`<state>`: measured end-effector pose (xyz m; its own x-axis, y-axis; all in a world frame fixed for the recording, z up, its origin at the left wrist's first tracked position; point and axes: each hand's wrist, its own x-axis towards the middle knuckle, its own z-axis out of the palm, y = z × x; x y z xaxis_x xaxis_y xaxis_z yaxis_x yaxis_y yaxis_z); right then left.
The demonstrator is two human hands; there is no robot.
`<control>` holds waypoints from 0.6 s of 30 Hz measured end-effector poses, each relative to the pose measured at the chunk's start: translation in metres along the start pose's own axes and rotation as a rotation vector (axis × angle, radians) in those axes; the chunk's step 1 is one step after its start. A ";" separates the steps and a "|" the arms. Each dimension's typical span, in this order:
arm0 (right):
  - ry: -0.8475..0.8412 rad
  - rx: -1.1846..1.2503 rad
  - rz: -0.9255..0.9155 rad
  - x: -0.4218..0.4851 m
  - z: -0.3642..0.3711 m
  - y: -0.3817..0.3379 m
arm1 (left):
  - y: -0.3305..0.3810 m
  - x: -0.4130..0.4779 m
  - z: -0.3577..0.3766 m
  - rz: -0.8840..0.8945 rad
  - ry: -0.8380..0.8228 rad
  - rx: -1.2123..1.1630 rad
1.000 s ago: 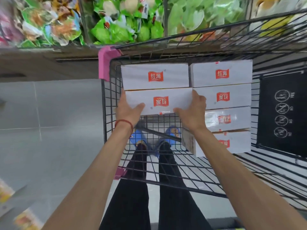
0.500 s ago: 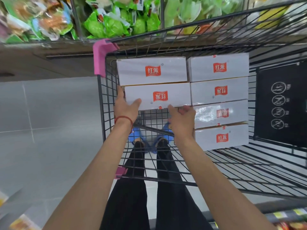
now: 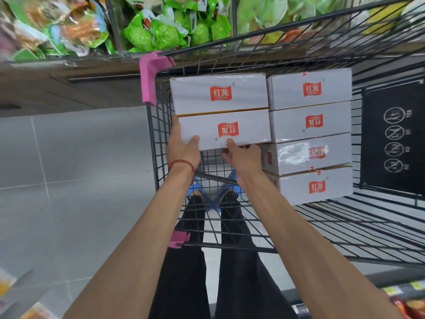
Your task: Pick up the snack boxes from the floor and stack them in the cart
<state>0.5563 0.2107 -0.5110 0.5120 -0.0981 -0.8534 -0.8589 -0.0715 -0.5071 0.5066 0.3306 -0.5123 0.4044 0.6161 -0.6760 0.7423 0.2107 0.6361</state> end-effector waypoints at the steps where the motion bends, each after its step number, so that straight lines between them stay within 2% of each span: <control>1: -0.002 -0.012 0.001 -0.001 0.001 0.000 | 0.000 0.000 -0.003 0.009 -0.001 0.014; 11: -0.086 -0.173 -0.003 -0.023 -0.009 -0.005 | 0.015 -0.027 -0.030 0.096 -0.152 0.059; 15: -0.157 -0.235 -0.019 -0.045 -0.022 -0.010 | 0.017 -0.059 -0.039 0.134 -0.126 0.011; 18: -0.222 -0.249 -0.039 -0.063 -0.037 -0.012 | 0.015 -0.088 -0.049 0.095 -0.097 0.003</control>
<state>0.5348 0.1814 -0.4465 0.5058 0.1265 -0.8533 -0.7957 -0.3136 -0.5181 0.4563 0.3167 -0.4249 0.5228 0.5570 -0.6453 0.6993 0.1526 0.6983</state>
